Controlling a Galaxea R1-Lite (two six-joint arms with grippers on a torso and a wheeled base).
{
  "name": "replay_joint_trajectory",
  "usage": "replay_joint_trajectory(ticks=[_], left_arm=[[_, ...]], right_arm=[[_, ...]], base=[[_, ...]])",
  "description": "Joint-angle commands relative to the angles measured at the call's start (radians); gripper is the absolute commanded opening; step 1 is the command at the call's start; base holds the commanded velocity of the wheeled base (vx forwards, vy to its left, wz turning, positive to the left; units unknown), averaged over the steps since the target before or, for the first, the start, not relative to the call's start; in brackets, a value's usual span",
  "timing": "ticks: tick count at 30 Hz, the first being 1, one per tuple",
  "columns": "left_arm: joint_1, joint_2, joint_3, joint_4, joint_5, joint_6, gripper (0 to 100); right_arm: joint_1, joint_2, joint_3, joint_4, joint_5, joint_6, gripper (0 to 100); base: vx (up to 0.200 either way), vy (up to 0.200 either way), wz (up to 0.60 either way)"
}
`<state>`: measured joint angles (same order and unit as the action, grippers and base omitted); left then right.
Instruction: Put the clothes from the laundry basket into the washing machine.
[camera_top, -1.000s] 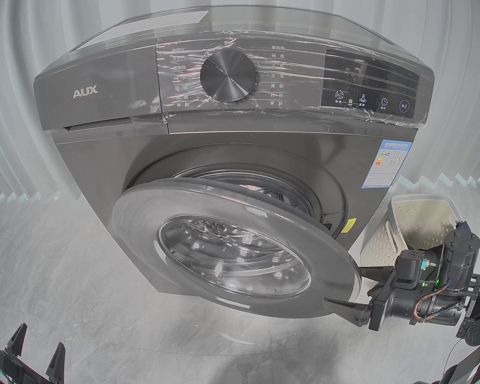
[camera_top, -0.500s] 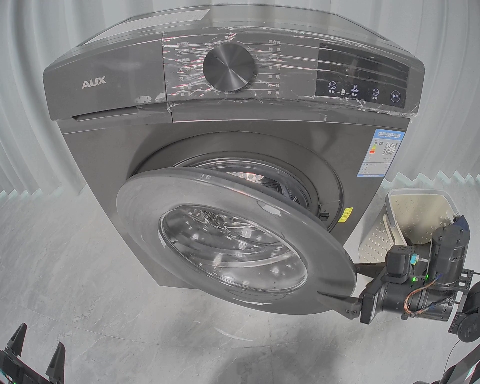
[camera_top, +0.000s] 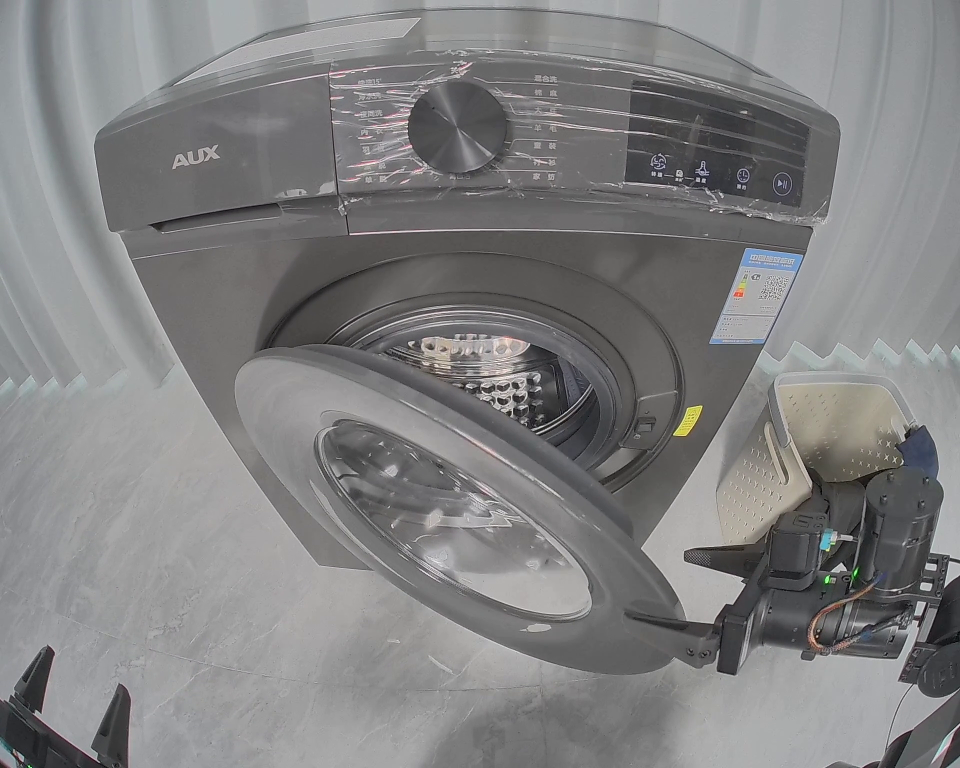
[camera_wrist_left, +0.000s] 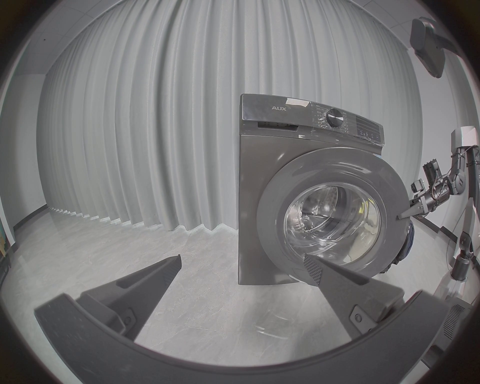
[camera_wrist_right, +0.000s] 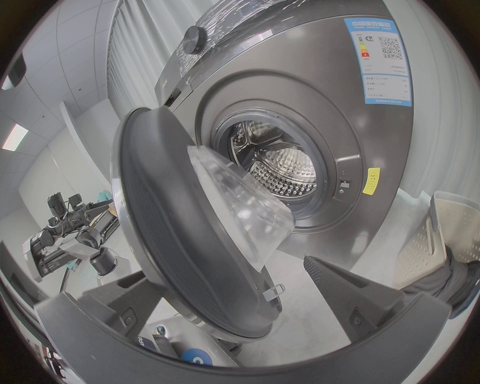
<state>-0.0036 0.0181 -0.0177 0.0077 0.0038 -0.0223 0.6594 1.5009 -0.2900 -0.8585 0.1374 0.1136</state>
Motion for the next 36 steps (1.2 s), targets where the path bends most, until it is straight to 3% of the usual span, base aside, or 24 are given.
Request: replay_joint_trajectory(ticks=[1, 11, 16, 22, 25, 30, 31, 33, 35, 36], left_arm=[[0.001, -0.018, 0.015, 0.000, 0.001, -0.001, 100], [0.001, -0.018, 0.015, 0.000, 0.001, -0.001, 100], [-0.001, -0.018, 0.015, 0.000, 0.001, -0.001, 100], [-0.001, -0.018, 0.015, 0.000, 0.001, 0.001, 100], [-0.001, -0.018, 0.015, 0.000, 0.001, 0.001, 100], [-0.001, -0.018, 0.015, 0.000, 0.001, 0.001, 100], [-0.001, -0.018, 0.015, 0.000, 0.001, 0.001, 100], [-0.001, -0.018, 0.015, 0.000, 0.001, 0.001, 100], [-0.001, -0.018, 0.015, 0.000, 0.001, 0.001, 100], [-0.001, -0.018, 0.015, 0.000, 0.001, 0.001, 100]], right_arm=[[-0.015, 0.035, -0.031, -0.002, -0.001, 0.000, 100], [0.051, 0.052, -0.017, -0.001, 0.008, 0.001, 100], [0.120, 0.018, 0.014, -0.002, 0.011, 0.015, 100], [0.101, -0.068, 0.012, -0.002, 0.013, 0.044, 100], [0.063, -0.149, -0.018, -0.002, 0.019, 0.098, 100], [-0.023, -0.182, -0.067, 0.018, 0.054, 0.115, 100], [-0.080, -0.148, -0.074, 0.024, 0.033, 0.107, 100], [-0.122, -0.067, -0.077, 0.026, -0.018, 0.087, 100], [-0.133, 0.038, -0.084, 0.003, -0.084, 0.064, 100], [-0.133, 0.042, -0.084, 0.001, -0.087, 0.063, 100]], base=[[-0.200, 0.000, 0.00], [-0.020, 0.000, 0.00], [0.000, 0.000, 0.00], [0.000, 0.000, 0.00], [0.000, 0.000, 0.00], [0.000, 0.000, 0.00], [0.000, 0.000, 0.00], [0.000, 0.000, 0.00], [0.000, 0.000, 0.00], [0.000, 0.000, 0.00]])
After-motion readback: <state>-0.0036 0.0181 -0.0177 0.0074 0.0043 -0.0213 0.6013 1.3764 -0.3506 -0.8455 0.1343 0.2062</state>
